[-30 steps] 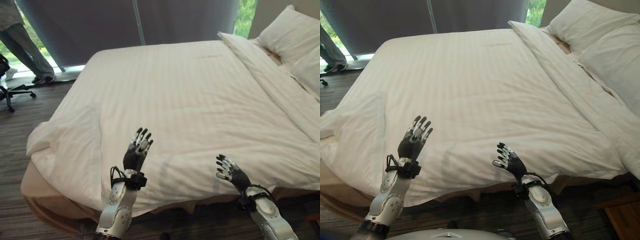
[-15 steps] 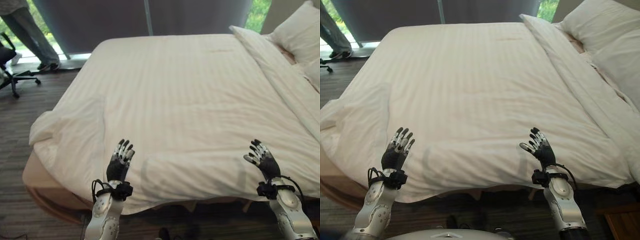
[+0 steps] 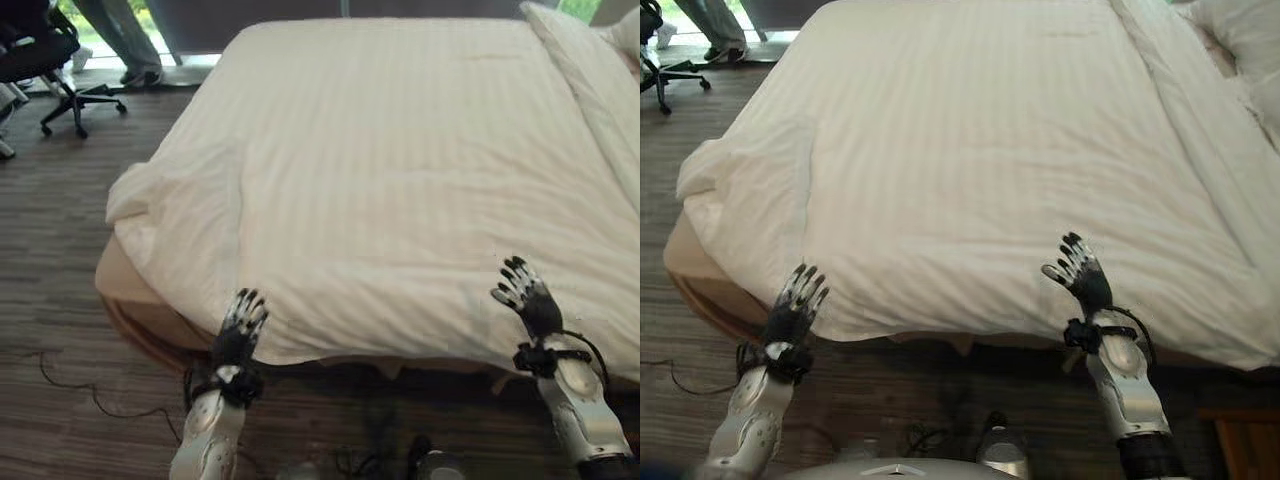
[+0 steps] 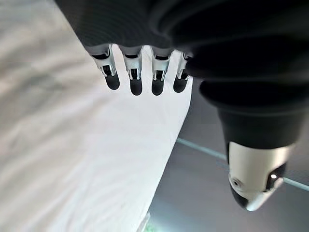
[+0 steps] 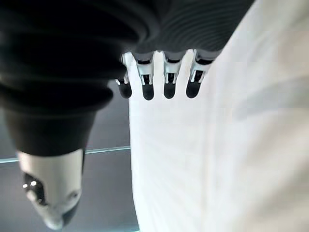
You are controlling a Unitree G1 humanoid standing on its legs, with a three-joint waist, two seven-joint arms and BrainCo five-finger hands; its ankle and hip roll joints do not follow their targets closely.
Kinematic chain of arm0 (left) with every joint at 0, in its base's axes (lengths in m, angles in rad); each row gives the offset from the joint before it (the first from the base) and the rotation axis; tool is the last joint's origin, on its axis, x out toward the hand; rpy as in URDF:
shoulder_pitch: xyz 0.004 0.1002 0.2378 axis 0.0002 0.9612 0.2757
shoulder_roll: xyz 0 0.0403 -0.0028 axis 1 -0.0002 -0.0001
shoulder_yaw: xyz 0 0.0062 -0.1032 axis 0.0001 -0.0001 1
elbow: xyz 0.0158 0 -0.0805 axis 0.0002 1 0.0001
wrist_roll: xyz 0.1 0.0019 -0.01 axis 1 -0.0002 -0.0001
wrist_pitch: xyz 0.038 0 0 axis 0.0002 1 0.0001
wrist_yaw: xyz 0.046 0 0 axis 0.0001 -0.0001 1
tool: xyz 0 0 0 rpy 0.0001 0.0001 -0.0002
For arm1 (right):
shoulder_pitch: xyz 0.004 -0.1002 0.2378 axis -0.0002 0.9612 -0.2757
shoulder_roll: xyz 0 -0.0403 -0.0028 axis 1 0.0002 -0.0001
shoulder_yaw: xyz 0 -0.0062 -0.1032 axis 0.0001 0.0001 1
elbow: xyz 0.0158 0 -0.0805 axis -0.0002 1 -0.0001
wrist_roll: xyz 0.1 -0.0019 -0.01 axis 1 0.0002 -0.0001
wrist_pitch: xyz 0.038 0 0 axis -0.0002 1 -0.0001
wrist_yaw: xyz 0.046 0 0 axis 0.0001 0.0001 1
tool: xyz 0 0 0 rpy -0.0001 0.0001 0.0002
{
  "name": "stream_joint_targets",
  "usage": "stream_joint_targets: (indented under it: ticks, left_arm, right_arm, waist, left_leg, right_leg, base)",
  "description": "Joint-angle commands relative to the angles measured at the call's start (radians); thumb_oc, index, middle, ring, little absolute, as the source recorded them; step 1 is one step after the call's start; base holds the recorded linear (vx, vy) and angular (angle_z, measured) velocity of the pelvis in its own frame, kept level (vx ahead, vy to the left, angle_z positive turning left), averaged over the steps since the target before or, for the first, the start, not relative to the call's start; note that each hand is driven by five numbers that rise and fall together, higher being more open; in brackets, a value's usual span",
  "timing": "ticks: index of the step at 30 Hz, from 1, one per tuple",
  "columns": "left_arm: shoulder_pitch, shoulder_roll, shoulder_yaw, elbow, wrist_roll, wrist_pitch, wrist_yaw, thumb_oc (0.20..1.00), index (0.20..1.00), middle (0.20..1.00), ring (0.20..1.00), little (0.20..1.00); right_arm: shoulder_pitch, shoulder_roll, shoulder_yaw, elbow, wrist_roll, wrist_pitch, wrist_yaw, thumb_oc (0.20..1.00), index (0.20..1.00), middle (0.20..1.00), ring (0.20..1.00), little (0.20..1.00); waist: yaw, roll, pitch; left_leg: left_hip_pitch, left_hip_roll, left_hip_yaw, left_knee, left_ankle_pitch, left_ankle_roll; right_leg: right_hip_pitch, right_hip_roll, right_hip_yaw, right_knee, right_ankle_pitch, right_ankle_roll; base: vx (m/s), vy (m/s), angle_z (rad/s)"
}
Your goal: Making the bed.
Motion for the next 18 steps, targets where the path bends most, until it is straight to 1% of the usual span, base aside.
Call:
stream_joint_targets:
  ticks: [1,2,3,4,6,7,8,9,10,11,12,13,14,15,16,17,18]
  left_arm:
    - [-0.018,0.053,-0.024,-0.076,0.045,-0.055,-0.031,1.0,1.0,1.0,1.0,1.0]
    - [-0.019,0.053,-0.025,-0.075,0.045,-0.056,-0.031,1.0,1.0,1.0,1.0,1.0]
    - [-0.034,0.063,-0.038,-0.08,0.057,-0.054,-0.034,1.0,1.0,1.0,1.0,1.0]
    - [-0.049,0.072,-0.057,-0.077,0.072,-0.051,-0.039,1.0,1.0,1.0,1.0,1.0]
    - [-0.05,0.073,-0.057,-0.076,0.072,-0.051,-0.039,1.0,1.0,1.0,1.0,1.0]
    - [-0.05,0.073,-0.057,-0.076,0.072,-0.051,-0.039,1.0,1.0,1.0,1.0,1.0]
    - [-0.095,0.091,-0.079,-0.024,0.107,-0.046,-0.021,1.0,1.0,1.0,1.0,1.0]
    - [-0.084,0.095,-0.069,-0.028,0.107,-0.042,-0.033,1.0,1.0,1.0,1.0,1.0]
    - [-0.067,0.1,-0.063,-0.032,0.106,-0.036,-0.042,1.0,1.0,1.0,1.0,1.0]
    - [-0.053,0.102,-0.053,-0.037,0.103,-0.033,-0.046,1.0,1.0,1.0,1.0,1.0]
    - [-0.042,0.1,-0.046,-0.042,0.097,-0.031,-0.048,1.0,1.0,1.0,1.0,1.0]
    - [-0.033,0.095,-0.039,-0.044,0.087,-0.031,-0.046,1.0,1.0,1.0,1.0,1.0]
    - [-0.023,0.092,-0.029,-0.046,0.077,-0.033,-0.046,1.0,1.0,1.0,1.0,1.0]
    - [-0.009,0.087,-0.016,-0.039,0.067,-0.035,-0.043,1.0,1.0,1.0,1.0,1.0]
    - [0.007,0.081,-0.005,-0.028,0.059,-0.039,-0.037,1.0,1.0,1.0,1.0,1.0]
    - [0.017,0.075,-0.003,-0.021,0.058,-0.035,-0.039,1.0,1.0,1.0,1.0,1.0]
    - [0.024,0.074,-0.003,-0.012,0.051,-0.036,-0.036,1.0,1.0,1.0,1.0,1.0]
  right_arm:
    - [-0.001,-0.009,-0.017,-0.006,-0.018,-0.049,-0.014,1.0,1.0,1.0,1.0,1.0]
    - [-0.002,-0.008,-0.018,-0.007,-0.018,-0.049,-0.014,1.0,1.0,1.0,1.0,1.0]
    - [0.011,0.004,-0.033,-0.006,-0.014,-0.055,-0.019,1.0,1.0,1.0,1.0,1.0]
    - [0.037,0.03,-0.041,0.0,-0.011,-0.053,-0.016,1.0,1.0,1.0,1.0,1.0]
    - [0.037,0.031,-0.041,0.0,-0.011,-0.053,-0.016,1.0,1.0,1.0,1.0,1.0]
    - [0.037,0.031,-0.041,0.0,-0.011,-0.053,-0.016,1.0,1.0,1.0,1.0,1.0]
    - [0.06,0.071,-0.008,-0.011,0.015,-0.051,0.004,1.0,1.0,1.0,1.0,1.0]
    - [0.071,0.073,-0.007,-0.022,0.026,-0.05,0.024,1.0,1.0,1.0,1.0,1.0]
    - [0.078,0.069,-0.006,-0.017,0.015,-0.047,0.033,1.0,1.0,1.0,1.0,1.0]
    - [0.077,0.065,0.003,0.002,-0.007,-0.04,0.038,1.0,1.0,1.0,1.0,1.0]
    - [0.07,0.066,0.011,0.015,-0.012,-0.037,0.035,1.0,1.0,1.0,1.0,1.0]
    - [0.056,0.071,0.021,0.031,-0.011,-0.031,0.026,1.0,1.0,1.0,1.0,1.0]
    - [0.044,0.072,0.029,0.034,-0.004,-0.029,0.027,1.0,1.0,1.0,1.0,1.0]
    - [0.038,0.074,0.037,0.023,0.006,-0.028,0.036,1.0,1.0,1.0,1.0,1.0]
    - [0.032,0.073,0.044,0.009,0.01,-0.026,0.045,1.0,1.0,1.0,1.0,1.0]
    - [0.028,0.067,0.05,0.0,0.015,-0.026,0.052,1.0,1.0,1.0,1.0,1.0]
    - [0.02,0.062,0.055,-0.009,0.019,-0.024,0.056,1.0,1.0,1.0,1.0,1.0]
  waist:
    - [-0.005,0.004,-0.054]
    - [-0.004,0.001,-0.055]
    - [-0.015,0.0,-0.047]
    - [-0.031,-0.006,-0.031]
    - [-0.031,-0.011,-0.034]
    - [-0.031,-0.011,-0.034]
    - [-0.066,-0.004,0.023]
    - [-0.047,-0.001,0.023]
    - [-0.039,0.0,0.013]
    - [-0.026,0.004,0.005]
    - [-0.016,0.006,-0.006]
    - [-0.002,0.005,-0.015]
    - [0.013,0.002,-0.025]
    - [0.03,-0.009,-0.034]
    - [0.043,-0.014,-0.045]
    - [0.047,-0.02,-0.056]
    - [0.053,-0.024,-0.069]
  left_leg:
    - [0.077,-0.086,0.008,-0.143,-0.173,0.127]
    - [0.074,-0.09,0.008,-0.145,-0.169,0.128]
    - [0.084,-0.111,0.006,-0.178,-0.177,0.138]
    - [0.073,-0.137,-0.002,-0.186,-0.19,0.159]
    - [0.067,-0.142,-0.002,-0.186,-0.186,0.16]
    - [0.067,-0.142,-0.002,-0.186,-0.186,0.16]
    - [0.047,-0.135,-0.014,-0.178,-0.15,0.2]
    - [0.028,-0.138,0.001,-0.164,-0.145,0.216]
    - [0.006,-0.14,0.006,-0.151,-0.141,0.225]
    - [-0.007,-0.141,0.021,-0.144,-0.138,0.232]
    - [-0.021,-0.139,0.027,-0.139,-0.132,0.233]
    - [-0.032,-0.14,0.034,-0.136,-0.125,0.234]
    - [-0.039,-0.142,0.041,-0.136,-0.121,0.234]
    - [-0.046,-0.15,0.043,-0.133,-0.119,0.233]
    - [-0.055,-0.151,0.051,-0.138,-0.109,0.227]
    - [-0.063,-0.151,0.051,-0.135,-0.108,0.219]
    - [-0.074,-0.145,0.063,-0.139,-0.095,0.21]
  right_leg:
    - [-0.117,0.046,0.033,-0.121,0.146,0.107]
    - [-0.12,0.042,0.034,-0.122,0.149,0.107]
    - [-0.138,0.036,0.051,-0.119,0.172,0.122]
    - [-0.175,0.031,0.107,-0.096,0.182,0.135]
    - [-0.182,0.027,0.109,-0.095,0.184,0.134]
    - [-0.182,0.027,0.109,-0.095,0.184,0.134]
    - [-0.197,0.121,0.319,0.208,0.09,0.126]
    - [-0.177,0.095,0.27,0.269,0.051,0.1]
    - [-0.155,0.077,0.234,0.281,0.024,0.083]
    - [-0.127,0.059,0.199,0.319,0.007,0.081]
    - [-0.11,0.056,0.19,0.322,0.0,0.079]
    - [-0.083,0.055,0.182,0.314,-0.004,0.084]
    - [-0.054,0.052,0.176,0.291,-0.003,0.088]
    - [-0.015,0.049,0.163,0.262,-0.012,0.093]
    - [-0.002,0.053,0.152,0.213,-0.009,0.093]
    - [0.045,0.067,0.158,0.122,-0.036,0.1]
    - [0.073,0.084,0.161,0.041,-0.049,0.094]
  base:
    - [-0.26,0.271,-0.11]
    - [-0.2,0.219,-0.18]
    - [-0.29,0.297,-0.39]
    - [-0.29,0.294,-0.46]
    - [-0.1,0.085,-0.37]
    - [-0.44,0.275,-0.28]
    - [-0.54,0.313,-0.2]
    - [-0.6,0.331,0.01]
    - [-0.23,0.09,-0.06]
    - [-0.2,0.062,-0.24]
    - [-0.2,0.043,-0.86]
    - [-0.17,-0.004,-0.71]
    - [-0.15,-0.038,-0.55]
    - [-0.13,-0.079,-0.05]
    - [-0.1,-0.119,-0.09]
    - [-0.09,-0.137,-0.16]
    - [-0.07,-0.125,-0.19]
